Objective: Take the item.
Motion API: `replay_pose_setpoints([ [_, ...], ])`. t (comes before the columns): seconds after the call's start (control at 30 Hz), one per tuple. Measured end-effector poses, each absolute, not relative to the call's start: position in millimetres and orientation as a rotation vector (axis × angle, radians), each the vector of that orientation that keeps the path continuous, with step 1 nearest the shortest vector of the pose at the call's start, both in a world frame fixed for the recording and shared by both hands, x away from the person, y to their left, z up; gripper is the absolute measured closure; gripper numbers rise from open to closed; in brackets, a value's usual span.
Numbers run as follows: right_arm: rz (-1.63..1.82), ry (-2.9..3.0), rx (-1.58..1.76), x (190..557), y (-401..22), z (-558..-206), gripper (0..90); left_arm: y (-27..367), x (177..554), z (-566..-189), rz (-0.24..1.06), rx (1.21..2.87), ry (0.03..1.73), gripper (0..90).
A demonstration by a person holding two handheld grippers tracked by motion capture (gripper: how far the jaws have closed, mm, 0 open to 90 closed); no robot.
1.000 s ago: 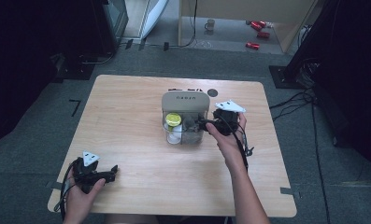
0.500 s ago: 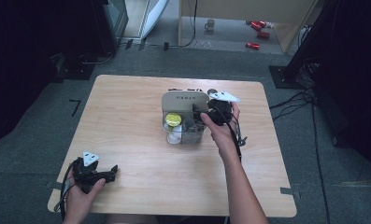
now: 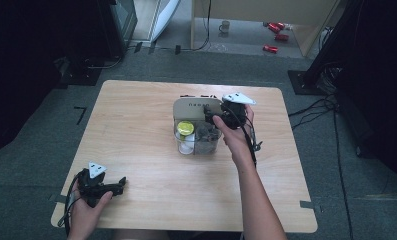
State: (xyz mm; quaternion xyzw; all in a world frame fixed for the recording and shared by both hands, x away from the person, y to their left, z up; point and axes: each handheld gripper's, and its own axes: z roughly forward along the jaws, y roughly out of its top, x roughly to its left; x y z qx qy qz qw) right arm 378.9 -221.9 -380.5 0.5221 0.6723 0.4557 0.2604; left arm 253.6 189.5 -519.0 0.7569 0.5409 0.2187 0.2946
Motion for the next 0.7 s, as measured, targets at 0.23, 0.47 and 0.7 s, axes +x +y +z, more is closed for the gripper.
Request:
replay_pose_setpoints([
  [0.23, 1.22, 1.861, 1.375, 376.8, -215.6, -381.4, 20.3, 189.5, 253.6, -519.1, 0.582, 2.014, 1.44, 0.0],
  [0.47, 1.222, 1.859, 1.375, 370.8, -216.6, -382.9, 20.3, 189.5, 253.6, -519.1, 0.582, 2.014, 1.44, 0.0],
  [0.7, 1.228, 1.873, 1.362, 357.5, -220.0, -387.8, 20.3, 189.5, 253.5, -519.0, 0.583, 2.015, 1.44, 0.0],
])
